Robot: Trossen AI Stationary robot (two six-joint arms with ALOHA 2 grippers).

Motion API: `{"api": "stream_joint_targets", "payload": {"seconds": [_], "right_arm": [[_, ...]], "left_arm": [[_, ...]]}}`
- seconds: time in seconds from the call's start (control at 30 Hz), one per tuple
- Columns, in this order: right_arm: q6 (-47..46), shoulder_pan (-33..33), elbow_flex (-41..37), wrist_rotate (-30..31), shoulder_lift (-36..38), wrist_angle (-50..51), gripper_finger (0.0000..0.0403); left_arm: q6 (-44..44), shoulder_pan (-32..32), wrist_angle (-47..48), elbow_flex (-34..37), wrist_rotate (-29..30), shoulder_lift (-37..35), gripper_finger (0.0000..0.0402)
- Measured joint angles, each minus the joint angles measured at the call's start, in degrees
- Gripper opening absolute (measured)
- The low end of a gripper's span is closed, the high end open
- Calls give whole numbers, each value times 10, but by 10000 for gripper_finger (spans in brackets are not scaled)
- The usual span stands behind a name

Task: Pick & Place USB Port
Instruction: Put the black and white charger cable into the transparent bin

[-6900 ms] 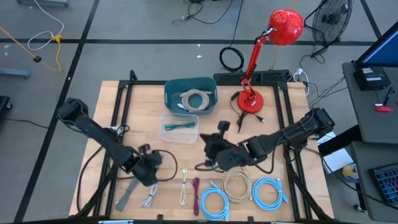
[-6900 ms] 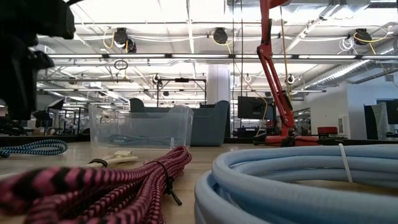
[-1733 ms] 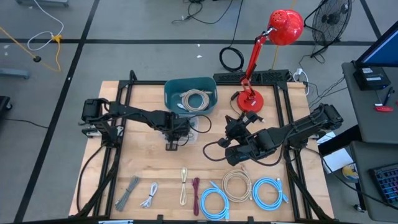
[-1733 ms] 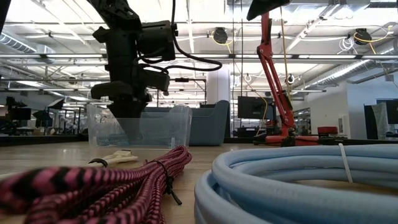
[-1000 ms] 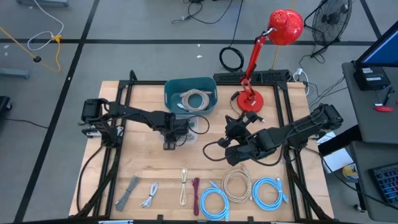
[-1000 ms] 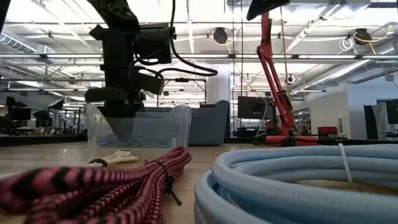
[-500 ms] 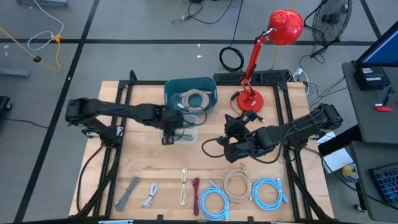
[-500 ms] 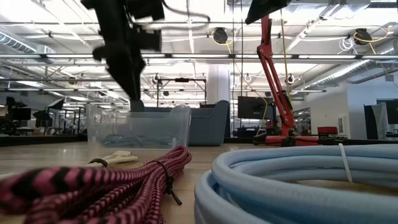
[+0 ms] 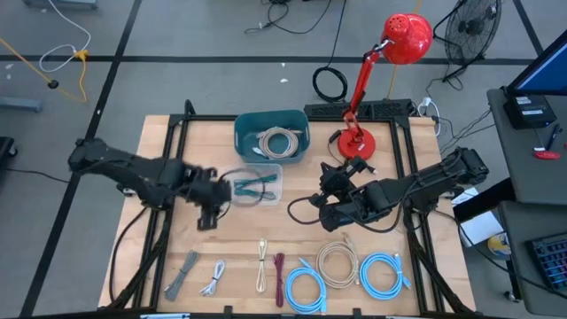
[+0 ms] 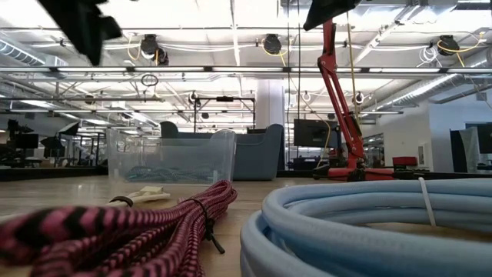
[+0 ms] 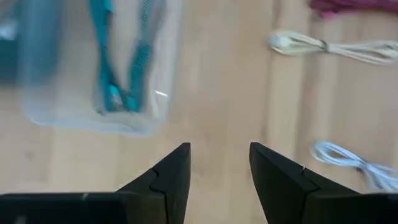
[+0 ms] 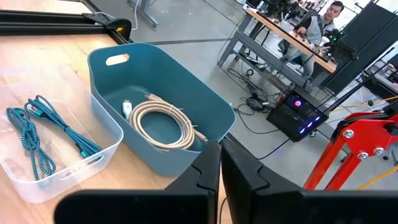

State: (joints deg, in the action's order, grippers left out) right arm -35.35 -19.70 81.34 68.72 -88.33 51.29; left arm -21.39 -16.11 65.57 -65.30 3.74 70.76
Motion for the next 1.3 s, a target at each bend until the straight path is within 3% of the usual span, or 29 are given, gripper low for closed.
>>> {"api": "stream_joint_targets", "payload": {"seconds": [0.3,0.43,0.6,0.87,1.1,1.3], "right_arm": [[0,0,0,0,0,-2,8],[0,0,0,-3,0,-2,8],[0,1,0,-14,0,-2,8],[21,22,0,-13,0,-14,8],[92,47,0,-13,0,-77,8],[158,58,0,-15,0,-140,8]], "left_arm": [[-315,-230,23,0,21,19,168],[-474,-318,22,0,1,42,168],[-609,-398,10,1,-22,86,168],[-747,-464,-66,1,-23,173,168],[-843,-494,-98,1,-58,227,168],[-903,-511,-123,1,-32,248,168]]}}
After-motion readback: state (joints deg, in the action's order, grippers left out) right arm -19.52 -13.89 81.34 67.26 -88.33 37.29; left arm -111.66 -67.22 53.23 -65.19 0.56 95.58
